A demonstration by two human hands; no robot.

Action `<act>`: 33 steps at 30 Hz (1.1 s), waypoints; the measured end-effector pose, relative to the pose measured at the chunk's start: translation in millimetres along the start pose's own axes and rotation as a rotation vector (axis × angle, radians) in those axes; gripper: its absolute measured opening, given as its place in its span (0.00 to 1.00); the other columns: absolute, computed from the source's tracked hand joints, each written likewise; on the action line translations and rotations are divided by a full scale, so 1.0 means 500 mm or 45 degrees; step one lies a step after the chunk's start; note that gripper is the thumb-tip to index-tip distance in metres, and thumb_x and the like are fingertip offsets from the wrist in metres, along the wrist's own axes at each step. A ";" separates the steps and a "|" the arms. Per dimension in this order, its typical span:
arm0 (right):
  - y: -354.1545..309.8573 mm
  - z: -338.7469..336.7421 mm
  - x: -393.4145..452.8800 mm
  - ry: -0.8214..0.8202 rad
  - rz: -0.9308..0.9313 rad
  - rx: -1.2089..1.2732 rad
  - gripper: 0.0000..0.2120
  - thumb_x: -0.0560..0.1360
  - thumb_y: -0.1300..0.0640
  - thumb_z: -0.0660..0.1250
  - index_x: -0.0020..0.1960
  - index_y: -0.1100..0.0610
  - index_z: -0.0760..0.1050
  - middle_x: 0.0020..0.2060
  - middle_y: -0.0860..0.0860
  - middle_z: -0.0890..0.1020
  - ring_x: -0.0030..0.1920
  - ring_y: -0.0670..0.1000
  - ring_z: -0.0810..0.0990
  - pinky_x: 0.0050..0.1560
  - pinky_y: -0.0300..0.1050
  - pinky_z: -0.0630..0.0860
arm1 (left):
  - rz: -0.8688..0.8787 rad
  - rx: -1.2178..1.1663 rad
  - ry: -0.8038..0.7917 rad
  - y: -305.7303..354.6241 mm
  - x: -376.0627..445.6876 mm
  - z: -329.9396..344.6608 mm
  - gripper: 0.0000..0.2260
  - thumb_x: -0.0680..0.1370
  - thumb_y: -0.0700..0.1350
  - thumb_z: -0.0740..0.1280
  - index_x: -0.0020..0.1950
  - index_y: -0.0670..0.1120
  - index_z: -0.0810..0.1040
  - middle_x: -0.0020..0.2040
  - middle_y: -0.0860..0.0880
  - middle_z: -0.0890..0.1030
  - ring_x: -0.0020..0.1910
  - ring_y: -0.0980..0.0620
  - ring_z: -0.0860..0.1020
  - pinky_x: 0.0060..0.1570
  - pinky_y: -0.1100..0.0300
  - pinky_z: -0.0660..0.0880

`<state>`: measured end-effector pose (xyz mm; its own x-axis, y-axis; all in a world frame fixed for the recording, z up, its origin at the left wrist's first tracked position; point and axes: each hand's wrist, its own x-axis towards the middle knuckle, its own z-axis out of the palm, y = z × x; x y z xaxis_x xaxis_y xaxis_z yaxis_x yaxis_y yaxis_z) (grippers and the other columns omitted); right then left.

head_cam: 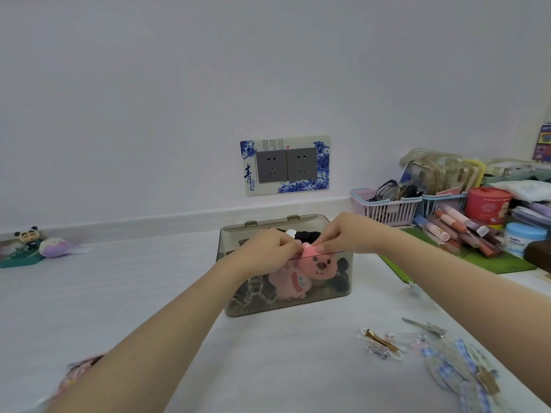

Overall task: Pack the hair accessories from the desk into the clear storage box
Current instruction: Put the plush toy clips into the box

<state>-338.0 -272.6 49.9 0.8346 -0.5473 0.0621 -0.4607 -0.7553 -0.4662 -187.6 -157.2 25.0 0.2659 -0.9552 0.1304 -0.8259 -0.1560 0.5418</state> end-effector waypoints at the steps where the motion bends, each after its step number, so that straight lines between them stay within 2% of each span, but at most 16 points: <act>1: 0.001 0.005 -0.002 0.000 0.010 0.014 0.10 0.72 0.50 0.69 0.52 0.50 0.83 0.48 0.48 0.85 0.52 0.50 0.81 0.59 0.45 0.75 | -0.027 -0.002 -0.019 0.004 -0.003 0.000 0.18 0.79 0.52 0.57 0.39 0.44 0.81 0.34 0.48 0.77 0.37 0.50 0.75 0.40 0.58 0.69; 2: 0.002 0.007 -0.002 -0.006 0.024 0.033 0.10 0.72 0.50 0.69 0.52 0.50 0.83 0.49 0.49 0.85 0.52 0.50 0.81 0.59 0.44 0.74 | -0.060 -0.021 -0.034 0.011 -0.006 -0.001 0.18 0.79 0.52 0.57 0.37 0.47 0.81 0.34 0.50 0.77 0.38 0.51 0.75 0.39 0.59 0.69; 3: 0.002 0.006 -0.002 -0.015 0.040 0.044 0.11 0.72 0.49 0.69 0.52 0.51 0.83 0.49 0.49 0.85 0.53 0.51 0.80 0.59 0.44 0.74 | -0.085 -0.047 -0.050 0.016 -0.007 -0.003 0.18 0.80 0.52 0.56 0.40 0.49 0.82 0.37 0.51 0.79 0.40 0.51 0.77 0.41 0.58 0.71; 6: -0.002 0.002 0.003 -0.066 0.082 0.024 0.11 0.72 0.49 0.69 0.52 0.51 0.83 0.51 0.48 0.84 0.54 0.50 0.79 0.60 0.42 0.72 | -0.131 -0.030 -0.089 0.026 -0.011 -0.008 0.19 0.81 0.53 0.52 0.54 0.49 0.82 0.53 0.48 0.82 0.52 0.48 0.79 0.50 0.60 0.72; 10: -0.008 0.001 0.011 -0.108 0.104 -0.019 0.11 0.73 0.49 0.68 0.53 0.49 0.82 0.53 0.46 0.83 0.56 0.49 0.77 0.59 0.41 0.69 | -0.170 -0.045 -0.140 0.026 -0.005 -0.010 0.20 0.81 0.52 0.51 0.54 0.48 0.81 0.58 0.49 0.81 0.57 0.49 0.79 0.61 0.53 0.72; 12: -0.010 -0.008 0.008 -0.133 0.097 -0.030 0.12 0.75 0.50 0.65 0.57 0.49 0.81 0.51 0.44 0.80 0.55 0.48 0.75 0.57 0.41 0.66 | -0.160 -0.180 -0.114 0.018 -0.002 -0.015 0.17 0.80 0.52 0.54 0.53 0.50 0.82 0.58 0.51 0.82 0.56 0.52 0.79 0.62 0.54 0.73; 14: -0.010 -0.015 0.005 -0.142 0.090 -0.050 0.14 0.76 0.50 0.64 0.59 0.51 0.79 0.48 0.43 0.77 0.53 0.48 0.74 0.55 0.41 0.65 | -0.135 -0.264 -0.077 0.007 -0.002 -0.022 0.12 0.79 0.48 0.59 0.55 0.51 0.81 0.57 0.53 0.81 0.55 0.54 0.78 0.59 0.59 0.72; 16: -0.008 -0.016 0.007 -0.139 0.083 -0.072 0.14 0.76 0.50 0.64 0.58 0.54 0.79 0.45 0.42 0.77 0.53 0.49 0.75 0.54 0.41 0.66 | -0.118 -0.260 -0.079 -0.005 0.003 -0.024 0.12 0.78 0.43 0.62 0.58 0.53 0.81 0.58 0.53 0.80 0.56 0.54 0.77 0.58 0.60 0.72; 18: -0.006 -0.015 0.012 -0.096 0.067 -0.015 0.13 0.75 0.51 0.66 0.56 0.55 0.81 0.44 0.42 0.78 0.53 0.49 0.76 0.52 0.40 0.68 | -0.138 -0.324 -0.030 -0.010 0.011 -0.025 0.12 0.77 0.40 0.65 0.56 0.52 0.82 0.55 0.53 0.82 0.54 0.54 0.78 0.56 0.60 0.74; 20: -0.006 -0.018 0.016 0.033 0.053 0.156 0.13 0.75 0.51 0.67 0.56 0.54 0.81 0.45 0.43 0.80 0.53 0.49 0.77 0.49 0.38 0.69 | -0.171 -0.473 0.108 -0.007 0.016 -0.030 0.11 0.76 0.37 0.66 0.54 0.49 0.83 0.50 0.50 0.83 0.50 0.53 0.80 0.53 0.61 0.76; 22: -0.004 -0.027 0.018 0.168 0.052 0.350 0.15 0.75 0.48 0.65 0.59 0.52 0.78 0.51 0.48 0.81 0.56 0.50 0.77 0.54 0.41 0.70 | -0.172 -0.696 0.205 -0.005 0.023 -0.035 0.11 0.75 0.36 0.67 0.54 0.46 0.83 0.51 0.46 0.84 0.47 0.51 0.81 0.52 0.59 0.77; 25: -0.004 -0.042 0.014 0.061 0.092 0.722 0.15 0.77 0.47 0.62 0.61 0.52 0.75 0.56 0.54 0.80 0.55 0.55 0.79 0.57 0.50 0.75 | -0.175 -1.001 0.260 -0.002 0.032 -0.031 0.12 0.75 0.34 0.67 0.57 0.41 0.81 0.53 0.41 0.83 0.50 0.47 0.81 0.55 0.55 0.78; 27: -0.006 -0.050 0.008 -0.023 0.107 0.918 0.16 0.77 0.49 0.62 0.61 0.56 0.74 0.52 0.57 0.80 0.47 0.54 0.80 0.48 0.48 0.79 | -0.179 -1.115 0.267 0.002 0.038 -0.023 0.13 0.75 0.34 0.67 0.58 0.40 0.80 0.53 0.40 0.83 0.50 0.47 0.81 0.54 0.56 0.78; 30: -0.002 -0.052 0.009 0.201 0.087 0.818 0.19 0.75 0.49 0.65 0.58 0.61 0.74 0.41 0.54 0.79 0.34 0.49 0.73 0.34 0.39 0.71 | -0.126 -1.042 0.180 0.009 0.037 -0.013 0.10 0.76 0.40 0.67 0.56 0.42 0.81 0.50 0.44 0.84 0.47 0.49 0.81 0.52 0.57 0.78; 32: 0.000 -0.055 0.009 0.334 0.037 0.552 0.16 0.74 0.47 0.66 0.56 0.57 0.75 0.38 0.51 0.78 0.32 0.46 0.72 0.32 0.36 0.67 | -0.100 -0.824 0.146 0.011 0.034 -0.006 0.08 0.77 0.45 0.66 0.51 0.47 0.83 0.48 0.48 0.85 0.47 0.50 0.81 0.53 0.54 0.76; 33: -0.002 -0.057 0.009 0.348 -0.004 0.435 0.15 0.74 0.47 0.65 0.56 0.55 0.76 0.40 0.49 0.79 0.35 0.45 0.74 0.33 0.36 0.68 | -0.097 -0.772 0.135 0.012 0.034 -0.004 0.08 0.78 0.47 0.65 0.49 0.49 0.84 0.47 0.49 0.85 0.48 0.48 0.81 0.54 0.52 0.76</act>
<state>-342.5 -284.7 75.8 0.7042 -0.6551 0.2738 -0.2934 -0.6196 -0.7280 -187.2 -173.9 32.3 0.3868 -0.9118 0.1377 -0.3815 -0.0222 0.9241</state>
